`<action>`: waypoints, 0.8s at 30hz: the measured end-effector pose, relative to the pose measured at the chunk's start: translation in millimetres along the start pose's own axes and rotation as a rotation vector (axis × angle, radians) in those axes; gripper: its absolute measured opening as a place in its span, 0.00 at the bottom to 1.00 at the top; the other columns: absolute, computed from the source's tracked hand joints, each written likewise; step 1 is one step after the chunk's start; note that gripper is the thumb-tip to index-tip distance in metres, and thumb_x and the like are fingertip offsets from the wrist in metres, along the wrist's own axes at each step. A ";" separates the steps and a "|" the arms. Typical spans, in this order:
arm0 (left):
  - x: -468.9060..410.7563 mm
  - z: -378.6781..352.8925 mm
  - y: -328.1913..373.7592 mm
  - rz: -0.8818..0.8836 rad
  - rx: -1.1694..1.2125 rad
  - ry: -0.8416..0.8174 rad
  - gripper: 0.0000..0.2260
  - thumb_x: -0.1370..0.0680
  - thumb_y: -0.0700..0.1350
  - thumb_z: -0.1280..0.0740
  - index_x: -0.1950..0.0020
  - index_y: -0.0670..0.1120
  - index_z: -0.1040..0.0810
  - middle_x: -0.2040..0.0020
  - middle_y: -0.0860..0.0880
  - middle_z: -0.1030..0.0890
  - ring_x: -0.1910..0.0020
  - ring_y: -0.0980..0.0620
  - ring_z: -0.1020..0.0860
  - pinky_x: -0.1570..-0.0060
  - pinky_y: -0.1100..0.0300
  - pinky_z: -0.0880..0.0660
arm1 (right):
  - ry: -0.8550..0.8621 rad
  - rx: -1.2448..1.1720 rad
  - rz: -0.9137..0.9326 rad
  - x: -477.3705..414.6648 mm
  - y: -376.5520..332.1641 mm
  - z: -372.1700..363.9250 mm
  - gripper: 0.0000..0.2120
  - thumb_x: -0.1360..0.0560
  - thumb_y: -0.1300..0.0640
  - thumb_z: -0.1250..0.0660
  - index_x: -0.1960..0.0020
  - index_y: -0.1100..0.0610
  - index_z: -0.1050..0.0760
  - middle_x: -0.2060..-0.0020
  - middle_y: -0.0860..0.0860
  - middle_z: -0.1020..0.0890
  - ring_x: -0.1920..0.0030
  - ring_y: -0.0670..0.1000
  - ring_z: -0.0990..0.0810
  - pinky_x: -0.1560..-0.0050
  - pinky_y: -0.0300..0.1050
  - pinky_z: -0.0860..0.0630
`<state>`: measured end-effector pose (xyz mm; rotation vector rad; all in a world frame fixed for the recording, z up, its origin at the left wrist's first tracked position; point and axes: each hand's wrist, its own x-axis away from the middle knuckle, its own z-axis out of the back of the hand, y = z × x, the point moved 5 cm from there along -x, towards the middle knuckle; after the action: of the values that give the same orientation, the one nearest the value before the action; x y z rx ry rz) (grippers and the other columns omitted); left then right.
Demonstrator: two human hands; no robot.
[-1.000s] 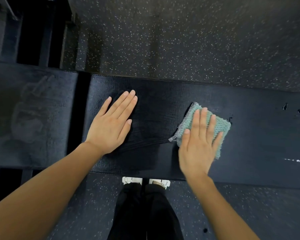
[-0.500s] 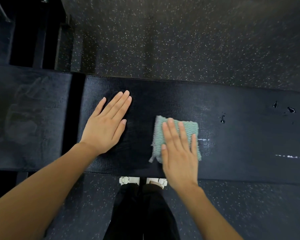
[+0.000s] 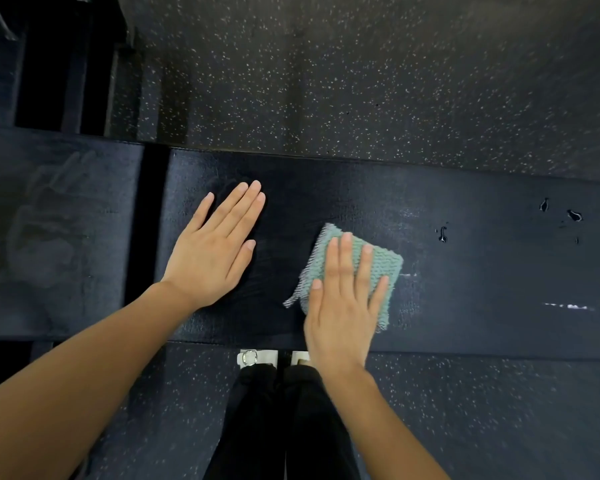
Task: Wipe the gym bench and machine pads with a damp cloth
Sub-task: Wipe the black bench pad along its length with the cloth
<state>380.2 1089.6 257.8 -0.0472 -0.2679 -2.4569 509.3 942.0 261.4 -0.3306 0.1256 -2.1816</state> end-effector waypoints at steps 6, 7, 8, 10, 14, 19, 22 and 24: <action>9.1 1.5 10.0 -0.062 0.020 -0.016 0.26 0.17 0.48 0.51 0.19 0.42 0.45 0.19 0.46 0.46 0.20 0.50 0.48 0.22 0.49 0.52 | -0.055 0.032 0.241 7.7 -19.9 -4.6 0.26 0.17 0.50 0.53 0.19 0.51 0.49 0.20 0.46 0.48 0.20 0.52 0.51 0.23 0.58 0.52; 12.5 1.0 12.9 -0.070 0.021 -0.019 0.26 0.17 0.48 0.52 0.19 0.42 0.45 0.19 0.46 0.46 0.20 0.50 0.48 0.22 0.49 0.52 | -0.064 0.045 0.268 7.5 -12.5 -3.0 0.26 0.17 0.51 0.54 0.19 0.51 0.49 0.20 0.46 0.48 0.20 0.51 0.51 0.23 0.58 0.51; 15.9 0.1 16.5 -0.082 0.020 -0.022 0.26 0.17 0.48 0.52 0.19 0.42 0.45 0.19 0.46 0.46 0.20 0.50 0.48 0.22 0.49 0.52 | -0.068 0.056 0.284 7.1 -3.0 -0.9 0.26 0.17 0.51 0.54 0.19 0.51 0.49 0.20 0.46 0.48 0.20 0.51 0.51 0.23 0.58 0.50; 22.0 -2.7 23.6 -0.112 0.010 -0.029 0.26 0.17 0.48 0.52 0.19 0.42 0.46 0.19 0.46 0.46 0.20 0.50 0.49 0.22 0.48 0.52 | -0.061 0.063 0.271 4.3 20.1 4.4 0.26 0.17 0.51 0.55 0.19 0.51 0.50 0.20 0.46 0.48 0.20 0.50 0.52 0.23 0.59 0.51; 27.4 -6.3 28.6 -0.131 -0.002 -0.036 0.26 0.16 0.48 0.52 0.19 0.42 0.46 0.19 0.47 0.47 0.20 0.50 0.49 0.22 0.48 0.50 | -0.048 0.060 0.136 0.7 61.8 11.8 0.26 0.17 0.50 0.58 0.19 0.50 0.52 0.20 0.45 0.49 0.20 0.49 0.54 0.23 0.57 0.54; 27.3 -7.9 27.6 -0.141 0.010 -0.038 0.25 0.16 0.49 0.52 0.19 0.43 0.47 0.18 0.47 0.48 0.20 0.51 0.49 0.22 0.48 0.50 | 0.013 -0.012 -0.074 9.5 42.0 4.9 0.26 0.17 0.49 0.58 0.19 0.51 0.53 0.20 0.46 0.51 0.20 0.51 0.56 0.23 0.56 0.60; 26.8 -7.7 27.4 -0.148 0.019 -0.037 0.25 0.16 0.48 0.52 0.19 0.43 0.46 0.18 0.47 0.47 0.20 0.51 0.49 0.22 0.48 0.50 | 0.005 0.005 -0.041 20.6 13.5 -2.4 0.27 0.17 0.50 0.56 0.19 0.52 0.51 0.20 0.48 0.49 0.20 0.53 0.53 0.23 0.59 0.57; 26.6 -7.4 26.5 -0.155 0.023 -0.043 0.26 0.17 0.48 0.52 0.19 0.43 0.46 0.18 0.47 0.47 0.20 0.51 0.49 0.22 0.48 0.50 | -0.016 0.014 0.038 32.3 -10.5 -8.8 0.27 0.18 0.50 0.54 0.19 0.53 0.50 0.20 0.48 0.48 0.20 0.54 0.51 0.24 0.60 0.55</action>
<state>376.0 1051.5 258.0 -0.0717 -0.3296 -2.6082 480.4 921.9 261.3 -0.3347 0.1070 -2.1410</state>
